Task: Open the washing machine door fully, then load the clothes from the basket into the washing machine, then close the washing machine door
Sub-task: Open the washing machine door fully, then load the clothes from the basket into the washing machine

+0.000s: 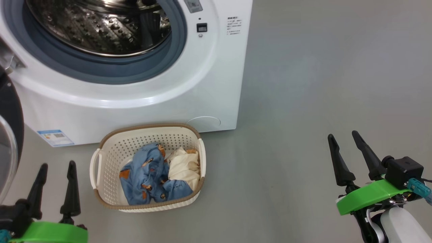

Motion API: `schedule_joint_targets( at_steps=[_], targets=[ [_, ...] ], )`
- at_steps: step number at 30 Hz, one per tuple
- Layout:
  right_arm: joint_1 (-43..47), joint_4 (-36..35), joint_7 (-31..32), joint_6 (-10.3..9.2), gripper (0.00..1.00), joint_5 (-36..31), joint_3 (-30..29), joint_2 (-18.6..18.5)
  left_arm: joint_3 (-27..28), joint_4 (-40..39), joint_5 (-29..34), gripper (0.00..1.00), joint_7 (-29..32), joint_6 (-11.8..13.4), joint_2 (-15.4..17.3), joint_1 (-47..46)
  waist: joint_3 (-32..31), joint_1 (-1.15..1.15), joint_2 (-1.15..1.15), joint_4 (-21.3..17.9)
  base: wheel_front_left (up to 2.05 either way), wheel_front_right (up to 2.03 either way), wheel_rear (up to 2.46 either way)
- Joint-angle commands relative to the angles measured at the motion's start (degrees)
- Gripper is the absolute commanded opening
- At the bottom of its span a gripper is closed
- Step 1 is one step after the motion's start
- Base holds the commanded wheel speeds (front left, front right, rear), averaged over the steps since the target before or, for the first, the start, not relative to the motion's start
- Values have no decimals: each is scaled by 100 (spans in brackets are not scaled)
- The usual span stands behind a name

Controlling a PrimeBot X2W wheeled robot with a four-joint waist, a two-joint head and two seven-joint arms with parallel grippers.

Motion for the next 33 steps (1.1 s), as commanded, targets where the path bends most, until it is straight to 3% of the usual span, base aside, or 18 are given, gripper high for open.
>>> schedule_joint_targets(
  at_steps=[1, 23, 33],
  targets=[
    [53, -147, -70, 32, 100, 21, 87, -36, 199, -166, -25, 100, -36, 5, 178, 29, -49, 0, 0, -58, 0, 0, 0],
    [75, -164, -70, 32, 100, 11, 52, -16, 203, 3, -14, 100, -36, 4, 142, 17, -69, 0, 0, -88, 0, -1, 0],
    [21, -175, -70, 32, 100, 7, 62, -3, 157, -31, -61, 100, -36, 4, 188, -53, -1, 0, 0, -80, 48, -85, 37]
  ],
)
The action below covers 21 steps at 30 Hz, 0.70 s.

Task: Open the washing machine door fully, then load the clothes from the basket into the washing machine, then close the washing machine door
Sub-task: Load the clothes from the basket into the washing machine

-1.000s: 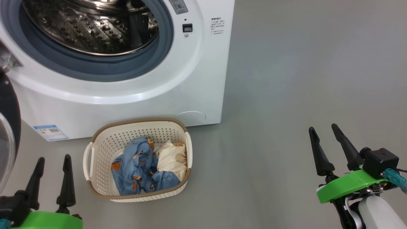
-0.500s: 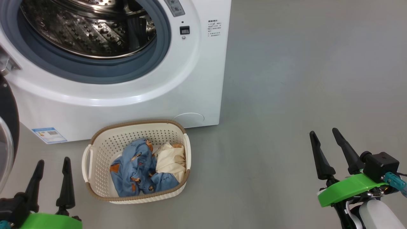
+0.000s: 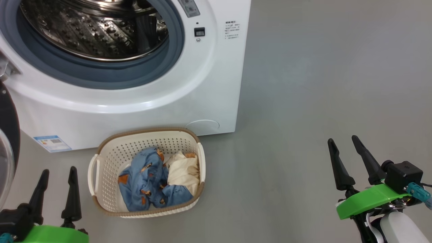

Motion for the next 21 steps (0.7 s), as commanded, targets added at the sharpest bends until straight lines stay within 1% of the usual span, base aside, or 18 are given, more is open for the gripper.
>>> schedule_joint_targets(
  at_steps=[1, 10, 16, 21],
  targets=[
    [-112, -157, -70, 32, 100, 7, 100, -42, 177, -115, -48, 100, -36, 4, 190, -192, 10, 0, 0, -1, 85, -128, 42],
    [-140, -155, -70, 32, 100, 1, 88, -18, 175, -91, 20, 100, -36, 4, 193, -235, 50, 0, 0, -5, 86, -107, 21],
    [-160, -173, -70, 32, 100, 5, 87, -7, 151, -94, 68, 100, -36, 4, 170, -291, 96, 0, 0, 1, 55, -55, 0],
    [-186, -187, -70, 32, 100, 2, 83, 9, 98, -54, 115, 100, -36, 4, 143, -295, 151, 0, 0, 1, 8, -8, 0]
  ],
)
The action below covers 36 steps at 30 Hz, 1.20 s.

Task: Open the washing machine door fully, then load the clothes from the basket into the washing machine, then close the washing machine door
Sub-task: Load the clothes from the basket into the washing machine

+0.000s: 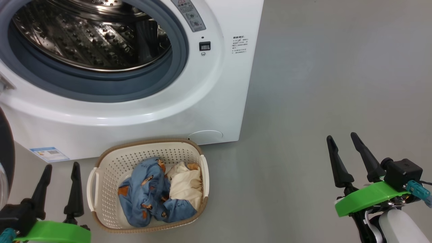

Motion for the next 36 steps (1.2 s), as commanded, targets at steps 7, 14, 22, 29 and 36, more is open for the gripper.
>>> schedule_joint_targets(
  at_steps=[7, 14, 22, 29, 36],
  targets=[
    [-152, -157, -70, 32, 100, -8, 83, -14, 99, -9, 78, 100, -37, 4, 63, -190, 73, 0, 0, -3, 0, 0, 0],
    [-220, -189, -70, 32, 100, -24, 130, 40, -77, 243, 70, 100, -37, 4, 26, -274, 228, 0, 0, -24, 0, 0, 0],
    [-368, -242, -70, 32, 100, -50, 128, 87, -289, 706, 27, 100, -37, 4, 59, -488, 521, 0, 0, -64, 0, 0, 0],
    [-519, -284, -70, 32, 100, -90, 160, 160, -545, 1234, -96, 100, -37, 4, 97, -811, 882, 0, 0, -122, 0, 0, 0],
    [-803, -389, -70, 32, 100, -137, 151, 260, -848, 1902, -400, 100, -37, 4, 237, -1298, 1456, 0, 0, -188, 0, 0, 0]
  ],
)
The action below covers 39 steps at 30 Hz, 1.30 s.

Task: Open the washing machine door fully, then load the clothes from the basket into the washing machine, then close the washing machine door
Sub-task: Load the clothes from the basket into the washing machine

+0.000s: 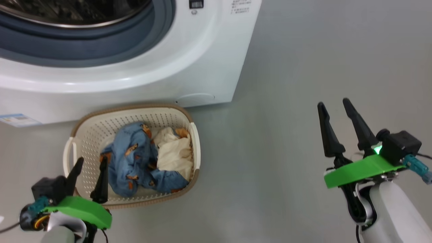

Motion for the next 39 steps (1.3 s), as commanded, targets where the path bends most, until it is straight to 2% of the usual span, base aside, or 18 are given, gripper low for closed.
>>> schedule_joint_targets(
  at_steps=[1, 23, 39],
  targets=[
    [-153, -177, -70, 32, 100, -82, 121, 4, 94, 78, -80, 100, -37, 4, 221, -208, 345, -1, 0, -65, 0, 0, 0],
    [-892, -366, -70, 32, 100, -191, 166, 269, -1191, 2691, -35, 100, 23, 4, 666, -2363, 1820, -1, 0, -352, 0, 0, 0],
    [-1252, -492, -70, 32, 100, -174, 293, 432, -1925, 3285, -236, 100, 713, 4, 1065, -3331, 2549, -1, 0, -657, 0, 0, 0]
  ],
)
